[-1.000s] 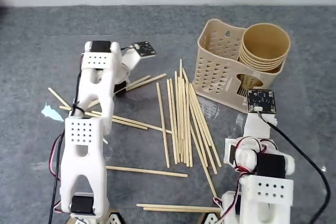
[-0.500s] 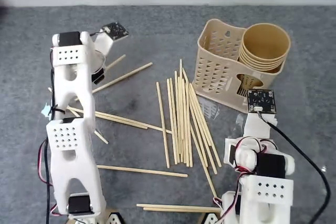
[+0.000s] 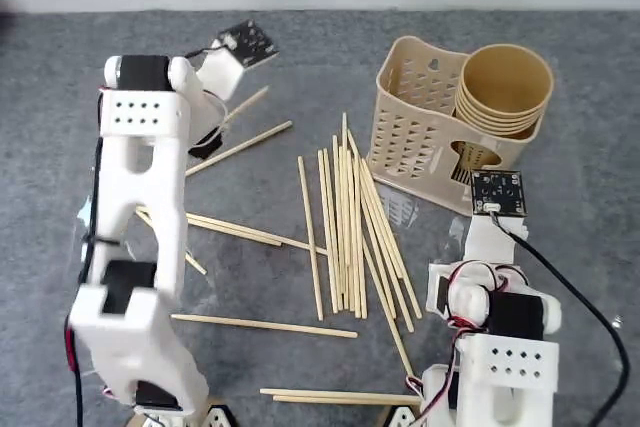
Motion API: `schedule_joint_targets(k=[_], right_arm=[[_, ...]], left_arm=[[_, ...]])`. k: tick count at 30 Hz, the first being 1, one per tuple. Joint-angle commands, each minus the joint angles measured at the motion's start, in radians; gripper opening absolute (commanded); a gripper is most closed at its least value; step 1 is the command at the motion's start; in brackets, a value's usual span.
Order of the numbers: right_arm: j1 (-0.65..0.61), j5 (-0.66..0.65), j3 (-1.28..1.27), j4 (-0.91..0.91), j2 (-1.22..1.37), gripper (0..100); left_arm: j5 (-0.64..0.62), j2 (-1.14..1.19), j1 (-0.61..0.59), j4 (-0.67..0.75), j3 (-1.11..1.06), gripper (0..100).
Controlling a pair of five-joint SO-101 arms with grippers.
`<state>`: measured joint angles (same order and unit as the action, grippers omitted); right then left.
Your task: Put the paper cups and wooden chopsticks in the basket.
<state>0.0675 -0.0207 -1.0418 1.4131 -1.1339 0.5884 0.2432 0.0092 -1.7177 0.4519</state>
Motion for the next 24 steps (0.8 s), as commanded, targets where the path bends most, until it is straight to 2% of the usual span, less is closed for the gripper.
schedule_joint_targets(k=[1,9,12,14,17,24], right_arm=[[0.013,0.006,0.003,0.004,-0.010,22.6],[0.013,0.006,0.003,0.004,-0.010,22.6],[0.013,0.006,0.003,0.004,-0.008,22.6],[0.013,0.006,0.003,0.004,-0.008,22.6],[0.013,0.006,0.003,0.005,-0.008,22.6],[0.013,0.006,0.003,0.005,-0.008,22.6]], left_arm=[[-0.100,-0.203,0.057,0.071,-0.016,1],[-0.422,-0.304,0.169,0.207,-0.024,1],[-0.640,-0.308,0.215,0.284,-0.022,1],[-0.772,-0.310,0.232,0.362,-0.019,1],[-0.825,-0.308,0.235,0.512,-0.005,1],[-1.057,-0.299,0.276,0.870,-0.005,1]])
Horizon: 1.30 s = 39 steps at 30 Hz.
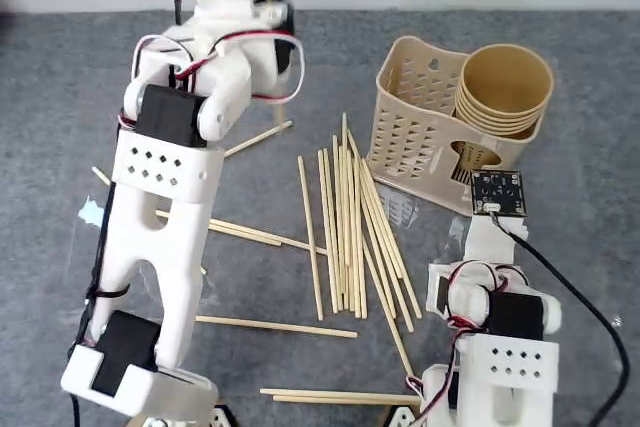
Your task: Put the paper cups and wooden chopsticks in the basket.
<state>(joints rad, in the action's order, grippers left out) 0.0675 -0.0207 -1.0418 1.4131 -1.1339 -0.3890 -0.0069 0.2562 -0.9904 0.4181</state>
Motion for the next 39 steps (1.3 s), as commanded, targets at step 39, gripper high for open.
schedule_joint_targets(k=[39], right_arm=[[0.015,0.006,0.003,0.005,-0.008,22.6]], left_arm=[[-0.114,0.002,0.212,0.384,-0.196,19]])
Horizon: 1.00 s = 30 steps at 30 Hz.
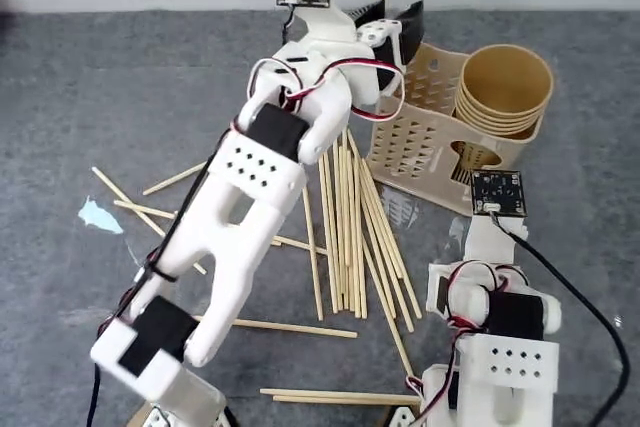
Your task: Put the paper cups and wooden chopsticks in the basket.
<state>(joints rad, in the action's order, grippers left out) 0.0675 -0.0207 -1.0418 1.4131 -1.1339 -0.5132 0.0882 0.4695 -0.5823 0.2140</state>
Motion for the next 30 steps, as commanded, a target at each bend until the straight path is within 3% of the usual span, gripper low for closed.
schedule_joint_targets(k=[1,8,17,20,25,30], right_arm=[[0.024,0.006,0.003,0.005,-0.008,22.6],[0.045,0.006,0.003,0.007,-0.008,22.6],[0.044,0.006,0.003,0.007,-0.010,22.6],[0.044,0.006,0.003,0.007,-0.010,22.6],[0.044,0.006,0.003,0.005,-0.010,22.6],[0.044,0.006,0.003,0.004,-0.010,22.6]], left_arm=[[0.011,-0.109,-0.011,-0.044,0.008,19],[0.026,-0.264,-0.057,-0.285,0.008,19],[0.252,-0.433,-0.101,-0.755,0.007,19],[0.376,-0.476,-0.097,-0.904,0.007,19],[0.684,-0.505,-0.091,-1.117,0.004,19],[0.815,-0.554,-0.002,-1.171,-0.168,9]])
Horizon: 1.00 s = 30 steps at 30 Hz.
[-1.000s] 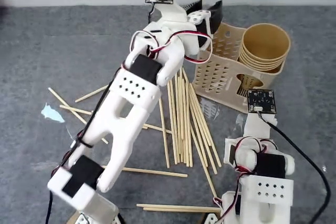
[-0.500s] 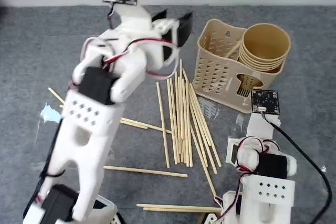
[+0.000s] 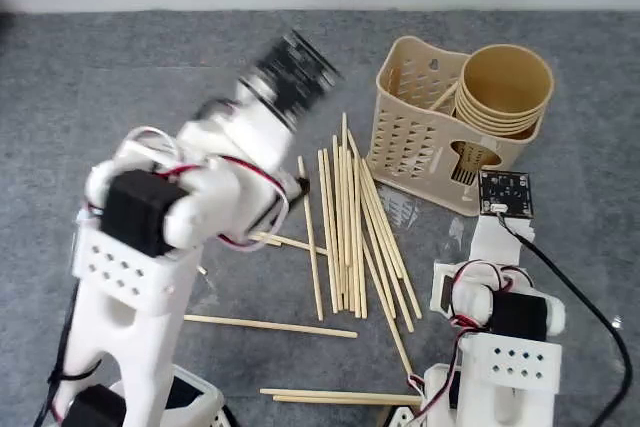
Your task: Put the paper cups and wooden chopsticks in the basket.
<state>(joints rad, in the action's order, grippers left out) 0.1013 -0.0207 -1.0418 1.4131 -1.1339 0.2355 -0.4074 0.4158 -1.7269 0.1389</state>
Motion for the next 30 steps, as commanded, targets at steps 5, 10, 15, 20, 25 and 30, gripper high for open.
schedule_joint_targets(k=[5,10,15,20,25,30], right_arm=[[0.010,0.006,0.002,0.004,-0.008,22.6],[0.010,0.006,0.002,0.004,-0.008,22.6],[0.010,0.006,0.002,0.004,-0.008,22.6],[0.010,0.006,0.002,0.004,-0.008,22.6],[0.010,0.006,0.002,0.004,-0.008,22.6],[0.010,0.006,0.002,0.004,-0.008,22.6]], left_arm=[[0.141,-0.241,0.233,-0.009,-0.424,8],[0.100,-0.488,0.338,0.158,-0.736,10],[0.097,-0.578,0.373,0.315,-1.043,21],[0.101,-0.578,0.454,0.433,-1.199,21],[0.097,-0.578,0.591,0.459,-1.225,21],[0.095,-0.572,0.657,0.509,-1.268,21]])
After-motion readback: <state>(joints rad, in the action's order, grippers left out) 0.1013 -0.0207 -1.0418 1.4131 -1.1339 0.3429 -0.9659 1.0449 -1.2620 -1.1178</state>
